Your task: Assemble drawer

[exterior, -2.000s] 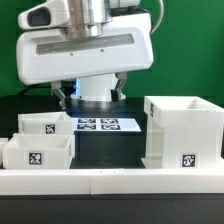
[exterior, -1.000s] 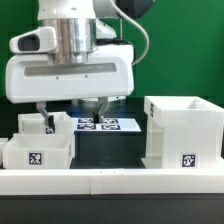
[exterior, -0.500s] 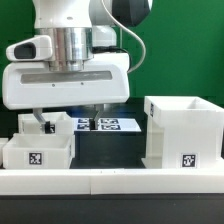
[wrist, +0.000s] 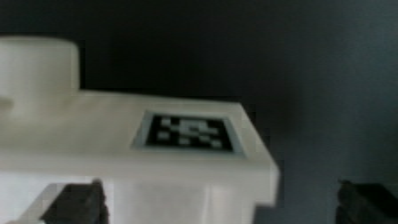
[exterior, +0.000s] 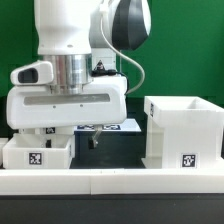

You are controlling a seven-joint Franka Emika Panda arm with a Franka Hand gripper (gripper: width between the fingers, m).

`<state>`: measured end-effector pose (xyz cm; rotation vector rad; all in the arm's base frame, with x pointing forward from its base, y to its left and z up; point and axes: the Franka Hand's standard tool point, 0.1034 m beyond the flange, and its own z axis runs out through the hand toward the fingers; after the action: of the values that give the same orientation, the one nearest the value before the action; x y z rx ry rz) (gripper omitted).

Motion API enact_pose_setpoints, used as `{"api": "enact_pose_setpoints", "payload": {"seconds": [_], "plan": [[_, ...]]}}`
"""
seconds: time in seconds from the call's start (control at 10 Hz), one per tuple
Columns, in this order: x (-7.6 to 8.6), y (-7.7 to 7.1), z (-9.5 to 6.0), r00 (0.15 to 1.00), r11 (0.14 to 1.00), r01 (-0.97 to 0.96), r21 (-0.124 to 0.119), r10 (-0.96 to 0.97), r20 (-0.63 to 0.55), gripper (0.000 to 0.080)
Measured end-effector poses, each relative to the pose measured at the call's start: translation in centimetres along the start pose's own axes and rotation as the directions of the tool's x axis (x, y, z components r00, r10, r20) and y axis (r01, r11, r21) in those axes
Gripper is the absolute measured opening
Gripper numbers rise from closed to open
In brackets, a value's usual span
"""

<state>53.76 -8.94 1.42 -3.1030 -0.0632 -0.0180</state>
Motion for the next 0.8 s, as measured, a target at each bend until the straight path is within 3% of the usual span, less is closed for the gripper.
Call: {"api": "enact_pose_setpoints", "payload": {"seconds": [0.5,0.6,0.7,0.8], "plan": [[-0.21,-0.3,0.91,1.0,1.0,0.006,-0.007,-0.006,-0.003,0.0618],[-0.22,-0.28,0.91,1.0,1.0,0.006,-0.007,-0.006,-0.002,0.0438],[-0.22,-0.28,0.91,1.0,1.0,0.006,-0.007,-0.006,-0.002,0.0438],[-0.22,-0.28,0.91,1.0,1.0,0.006,-0.007,-0.006,-0.002,0.0257]]}}
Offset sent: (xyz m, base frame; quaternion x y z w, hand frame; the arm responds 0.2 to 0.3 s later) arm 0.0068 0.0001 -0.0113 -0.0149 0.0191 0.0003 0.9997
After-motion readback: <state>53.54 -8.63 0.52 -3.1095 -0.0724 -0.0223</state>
